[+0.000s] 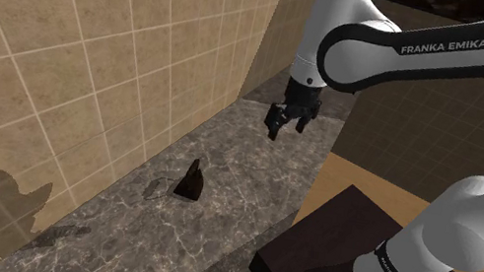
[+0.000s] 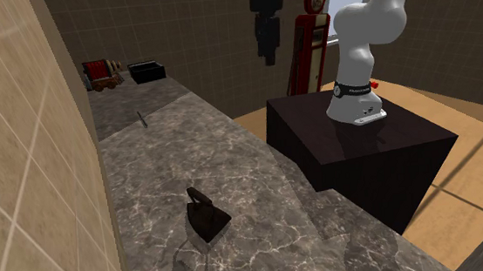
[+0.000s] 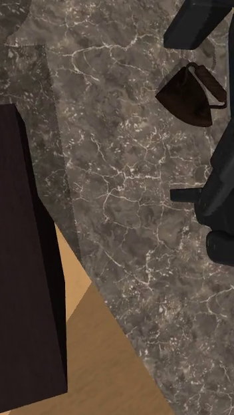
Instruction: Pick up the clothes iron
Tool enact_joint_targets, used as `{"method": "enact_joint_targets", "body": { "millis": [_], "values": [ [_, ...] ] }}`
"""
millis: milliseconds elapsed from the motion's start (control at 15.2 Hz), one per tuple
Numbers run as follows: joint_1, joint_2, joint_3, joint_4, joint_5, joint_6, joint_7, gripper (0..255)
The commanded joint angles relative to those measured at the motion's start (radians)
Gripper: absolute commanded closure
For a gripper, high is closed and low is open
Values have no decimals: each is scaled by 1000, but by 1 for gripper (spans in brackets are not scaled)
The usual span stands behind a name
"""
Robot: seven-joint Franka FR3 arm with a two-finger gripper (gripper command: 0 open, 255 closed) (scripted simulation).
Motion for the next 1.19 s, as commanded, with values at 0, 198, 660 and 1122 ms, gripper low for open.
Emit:
{"method": "enact_joint_targets", "body": {
  "millis": [0,198,660,1122],
  "values": [
    [-8,73,37,14,0,55,69,0],
    [-22,192,90,50,-17,128,175,0],
    [-38,503,167,186,-146,261,456,0],
    [32,818,129,391,-306,318,718,0]
  ]
}}
